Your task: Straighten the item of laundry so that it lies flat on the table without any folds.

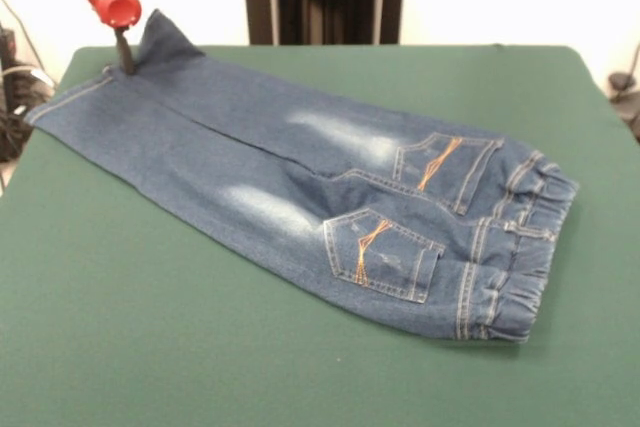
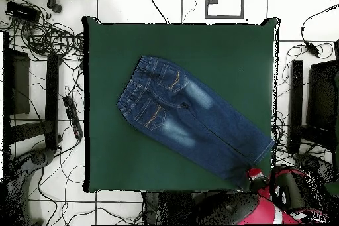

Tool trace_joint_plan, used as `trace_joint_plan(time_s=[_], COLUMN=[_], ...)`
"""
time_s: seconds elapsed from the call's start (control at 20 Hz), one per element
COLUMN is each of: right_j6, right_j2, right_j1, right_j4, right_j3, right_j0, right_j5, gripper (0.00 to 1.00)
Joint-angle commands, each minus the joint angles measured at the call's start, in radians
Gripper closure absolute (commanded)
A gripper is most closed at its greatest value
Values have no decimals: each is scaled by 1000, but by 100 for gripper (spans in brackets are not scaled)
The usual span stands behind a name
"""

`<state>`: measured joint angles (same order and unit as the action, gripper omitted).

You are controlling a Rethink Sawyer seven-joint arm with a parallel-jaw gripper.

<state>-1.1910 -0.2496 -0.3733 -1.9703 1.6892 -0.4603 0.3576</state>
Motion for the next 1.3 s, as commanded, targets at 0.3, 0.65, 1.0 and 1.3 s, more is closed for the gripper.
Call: trace_joint_plan(time_s=[0.3, 0.65, 1.0, 1.3], right_j6=[-209, -124, -273, -942], right_j2=[0, 5, -187, -360], right_j1=[36, -1, -11, 99], right_j4=[73, 102, 65, 52], right_j3=[-76, -51, -15, -38], right_j0=[28, 7, 174, 449], right_j5=[-60, -79, -64, 199], gripper=[0, 0, 0, 0])
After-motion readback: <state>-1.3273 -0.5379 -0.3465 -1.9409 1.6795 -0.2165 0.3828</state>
